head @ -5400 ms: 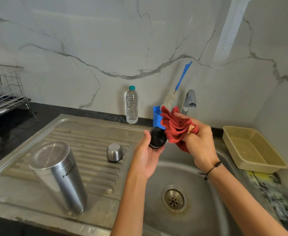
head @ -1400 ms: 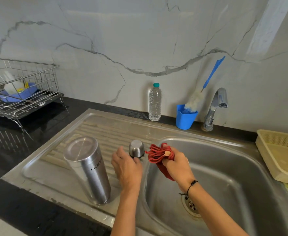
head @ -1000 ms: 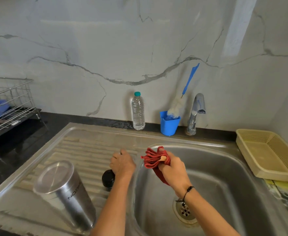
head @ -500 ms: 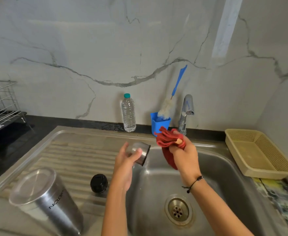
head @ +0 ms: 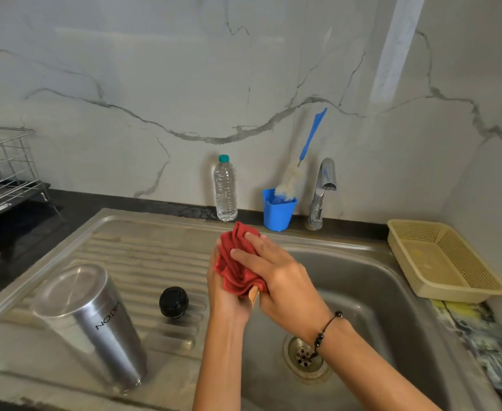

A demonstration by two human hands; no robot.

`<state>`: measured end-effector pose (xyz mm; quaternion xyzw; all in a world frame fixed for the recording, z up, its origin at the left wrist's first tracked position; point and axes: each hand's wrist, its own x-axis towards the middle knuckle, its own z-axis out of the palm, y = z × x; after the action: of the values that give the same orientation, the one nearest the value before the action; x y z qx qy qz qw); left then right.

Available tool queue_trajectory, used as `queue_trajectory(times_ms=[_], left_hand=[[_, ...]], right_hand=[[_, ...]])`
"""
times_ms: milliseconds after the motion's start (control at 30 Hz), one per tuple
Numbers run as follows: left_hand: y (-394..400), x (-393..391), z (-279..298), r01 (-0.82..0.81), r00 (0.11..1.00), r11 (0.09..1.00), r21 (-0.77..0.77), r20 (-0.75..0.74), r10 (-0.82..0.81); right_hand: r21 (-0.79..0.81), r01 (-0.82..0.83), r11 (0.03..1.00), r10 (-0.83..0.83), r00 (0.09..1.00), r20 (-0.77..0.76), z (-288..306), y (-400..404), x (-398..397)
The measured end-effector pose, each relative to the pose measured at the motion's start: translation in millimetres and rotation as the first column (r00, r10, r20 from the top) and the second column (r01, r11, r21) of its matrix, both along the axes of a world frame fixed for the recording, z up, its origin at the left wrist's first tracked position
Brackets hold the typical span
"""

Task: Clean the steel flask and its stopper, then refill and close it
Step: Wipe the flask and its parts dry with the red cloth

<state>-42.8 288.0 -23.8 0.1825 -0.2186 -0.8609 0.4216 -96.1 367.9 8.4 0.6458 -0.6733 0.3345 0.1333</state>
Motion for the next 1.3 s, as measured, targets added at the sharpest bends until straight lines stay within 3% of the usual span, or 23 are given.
queue_trajectory(times_ms=[67,200,367,600,700,733,767,833,900,967,1033,1300], left_hand=[[0.1,0.7,-1.0,-0.047,0.999,0.999,0.009,0.008,0.047],[0.6,-1.0,-2.5,-0.103,0.982,0.993,-0.064,0.152,0.111],[6.3,-6.0,0.2,-0.132,0.958,0.988,-0.084,0.245,0.149],[12.0,-12.6,5.7,-0.077,0.958,0.973,-0.217,0.254,0.132],[9.0,-10.9,6.3,-0.060,0.982,0.978,-0.201,0.163,0.094],[7.3,-10.9,4.9,-0.064,0.983,0.981,-0.181,0.156,0.093],[5.0,-12.1,2.2,-0.073,0.983,0.986,-0.152,0.153,0.096],[2.1,-13.8,0.5,-0.090,0.981,0.992,-0.094,0.163,0.104],[3.3,-16.1,3.9,-0.086,0.986,0.994,-0.064,0.141,0.094],[8.0,-17.9,8.0,-0.023,0.999,1.000,0.000,0.029,0.023],[11.4,-16.9,11.5,0.019,0.999,0.998,0.058,-0.048,-0.016],[18.3,-18.3,11.2,-0.081,0.995,0.997,0.007,0.059,0.080]], right_hand=[[0.031,0.006,0.999,-0.009,0.997,0.074,1.6,1.1,1.7],[0.111,0.019,0.994,-0.059,0.929,0.366,11.3,8.0,-0.9],[0.157,0.037,0.987,-0.119,0.823,0.556,17.8,8.4,-15.0],[0.126,0.067,0.990,-0.142,0.581,0.801,21.0,9.0,-37.1],[-0.078,0.074,0.994,0.050,0.323,0.945,32.5,5.5,-38.1],[-0.121,0.099,0.988,0.083,0.320,0.944,37.3,5.3,-40.0],[-0.149,0.095,0.984,0.101,0.392,0.914,41.4,5.7,-42.2],[-0.108,0.039,0.993,0.061,0.613,0.788,45.4,6.3,-38.8],[0.007,0.006,1.000,-0.009,0.815,0.579,40.3,5.7,-24.4],[0.041,0.058,0.997,-0.068,0.947,0.314,25.4,3.6,-6.6],[0.071,0.093,0.993,-0.107,0.969,0.223,14.5,2.8,3.6],[0.175,0.110,0.979,-0.190,0.810,0.555,36.6,-0.1,-22.0]])
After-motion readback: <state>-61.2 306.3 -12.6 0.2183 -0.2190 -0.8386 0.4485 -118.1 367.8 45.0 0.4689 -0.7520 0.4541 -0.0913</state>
